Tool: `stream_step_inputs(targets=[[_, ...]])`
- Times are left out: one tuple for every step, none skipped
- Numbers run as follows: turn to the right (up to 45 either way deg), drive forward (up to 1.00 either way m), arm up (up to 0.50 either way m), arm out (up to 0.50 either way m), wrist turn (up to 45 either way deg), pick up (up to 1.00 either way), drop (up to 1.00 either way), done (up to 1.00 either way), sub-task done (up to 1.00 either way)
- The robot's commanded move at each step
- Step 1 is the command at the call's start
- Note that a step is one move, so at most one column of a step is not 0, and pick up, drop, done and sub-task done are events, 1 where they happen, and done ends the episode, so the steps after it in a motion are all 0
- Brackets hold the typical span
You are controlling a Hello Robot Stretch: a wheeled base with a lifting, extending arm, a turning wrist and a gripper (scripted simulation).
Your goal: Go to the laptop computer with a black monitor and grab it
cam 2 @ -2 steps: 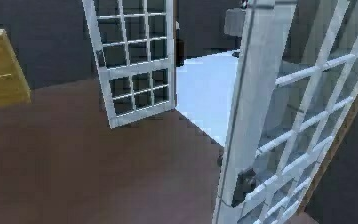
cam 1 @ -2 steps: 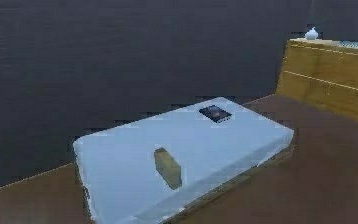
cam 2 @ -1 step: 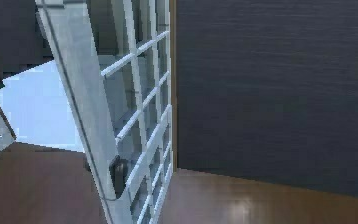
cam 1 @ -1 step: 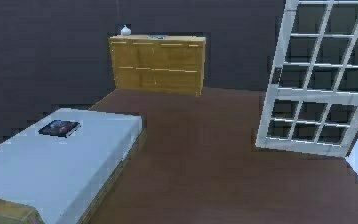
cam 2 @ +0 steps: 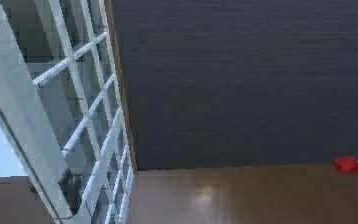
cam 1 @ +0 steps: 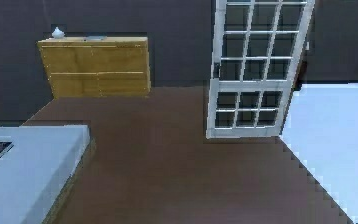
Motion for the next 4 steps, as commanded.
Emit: stream_step_inputs(targets=[[0.0,1.0,0.0,0.0,0.0,0.0,0.0,0.0,0.0],[12.0,0.0,0.0,0.0,0.0,0.0,0.0,0.0,0.0],[0.0,0.15,0.0,0.0,0.0,0.0,0.0,0.0,0.0],[45.0,0.0,0.0,0.0,0.0,0.0,0.0,0.0,0.0]])
